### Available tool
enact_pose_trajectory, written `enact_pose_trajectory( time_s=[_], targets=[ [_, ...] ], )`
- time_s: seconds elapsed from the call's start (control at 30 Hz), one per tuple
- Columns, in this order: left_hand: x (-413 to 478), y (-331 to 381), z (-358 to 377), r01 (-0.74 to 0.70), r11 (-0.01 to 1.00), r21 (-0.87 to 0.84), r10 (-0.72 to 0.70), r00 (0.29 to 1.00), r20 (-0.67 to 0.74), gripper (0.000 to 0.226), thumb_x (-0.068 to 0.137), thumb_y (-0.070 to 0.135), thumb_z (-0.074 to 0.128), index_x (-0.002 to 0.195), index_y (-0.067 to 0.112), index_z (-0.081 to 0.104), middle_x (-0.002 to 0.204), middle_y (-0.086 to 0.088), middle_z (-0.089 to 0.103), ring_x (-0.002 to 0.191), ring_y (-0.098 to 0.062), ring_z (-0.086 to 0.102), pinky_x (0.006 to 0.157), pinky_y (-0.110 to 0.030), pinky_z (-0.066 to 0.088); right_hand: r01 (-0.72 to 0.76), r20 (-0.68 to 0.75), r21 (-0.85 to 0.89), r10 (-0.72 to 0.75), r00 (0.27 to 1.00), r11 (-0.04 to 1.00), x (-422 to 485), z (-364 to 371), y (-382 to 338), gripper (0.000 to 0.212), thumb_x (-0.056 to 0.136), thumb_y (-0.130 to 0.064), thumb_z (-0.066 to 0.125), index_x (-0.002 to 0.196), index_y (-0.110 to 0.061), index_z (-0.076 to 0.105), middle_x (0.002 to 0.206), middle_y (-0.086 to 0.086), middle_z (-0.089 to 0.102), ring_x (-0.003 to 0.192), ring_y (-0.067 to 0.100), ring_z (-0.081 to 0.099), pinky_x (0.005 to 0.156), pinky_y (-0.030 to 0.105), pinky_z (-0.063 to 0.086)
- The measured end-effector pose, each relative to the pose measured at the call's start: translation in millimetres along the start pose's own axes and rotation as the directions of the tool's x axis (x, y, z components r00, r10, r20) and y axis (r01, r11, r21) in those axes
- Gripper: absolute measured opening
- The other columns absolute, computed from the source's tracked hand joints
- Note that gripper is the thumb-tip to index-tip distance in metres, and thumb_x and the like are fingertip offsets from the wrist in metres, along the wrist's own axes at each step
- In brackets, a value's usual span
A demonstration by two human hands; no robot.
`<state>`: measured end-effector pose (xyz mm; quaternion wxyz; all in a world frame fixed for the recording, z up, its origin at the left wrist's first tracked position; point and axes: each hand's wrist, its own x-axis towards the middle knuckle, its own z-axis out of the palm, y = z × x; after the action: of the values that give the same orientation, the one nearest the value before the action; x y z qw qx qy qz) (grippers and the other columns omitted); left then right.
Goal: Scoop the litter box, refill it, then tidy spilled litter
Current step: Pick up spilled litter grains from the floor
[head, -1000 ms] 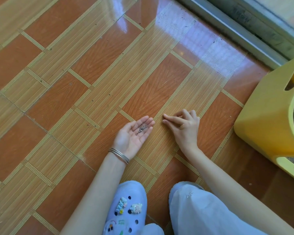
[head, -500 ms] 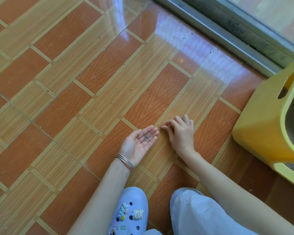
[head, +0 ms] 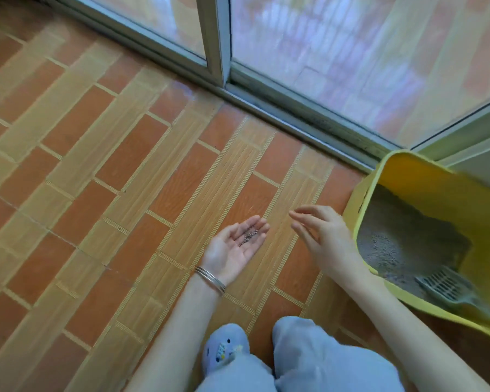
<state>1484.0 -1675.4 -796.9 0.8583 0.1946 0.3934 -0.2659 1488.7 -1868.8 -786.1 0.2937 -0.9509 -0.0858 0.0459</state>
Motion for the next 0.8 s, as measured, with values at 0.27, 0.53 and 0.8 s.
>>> enact_pose_trajectory(
  time_s=[0.27,0.53,0.8],
  targets=[
    [-179,35,186,-0.006,0.988,0.154,-0.004,0.998,0.060,0.035,0.098,0.010,0.033,0.107,-0.009,0.060,0.107,-0.023,0.066,0.094,-0.031,0.068,0.086,-0.039,0.053,-0.097,-0.030,-0.364,0.092,0.995,0.926,-38,-200,-90,0.042,0.084,-0.024,0.066,0.121,-0.005,0.060,0.119,0.012,0.063,0.113,0.029,0.058,0.099,0.044,0.045],
    [-343,23,354,0.119,0.958,0.260,-0.138,0.989,0.058,0.034,0.083,0.008,0.043,0.088,-0.010,0.071,0.104,-0.024,0.067,0.090,-0.032,0.069,0.083,-0.039,0.053,-0.236,-0.210,-0.318,0.174,0.962,0.918,-86,-397,-203,0.046,0.082,-0.023,0.064,0.123,-0.004,0.058,0.121,0.013,0.062,0.114,0.028,0.057,0.100,0.043,0.043],
    [-422,-25,482,0.175,0.882,0.438,-0.240,0.966,0.096,0.035,0.097,0.010,0.034,0.100,-0.007,0.064,0.106,-0.021,0.067,0.097,-0.030,0.065,0.087,-0.037,0.053,-0.356,-0.337,-0.306,0.249,0.908,0.883,-133,-536,-248,0.048,0.088,-0.039,0.046,0.128,-0.014,0.056,0.128,0.006,0.057,0.122,0.022,0.050,0.107,0.038,0.031]
  ],
)
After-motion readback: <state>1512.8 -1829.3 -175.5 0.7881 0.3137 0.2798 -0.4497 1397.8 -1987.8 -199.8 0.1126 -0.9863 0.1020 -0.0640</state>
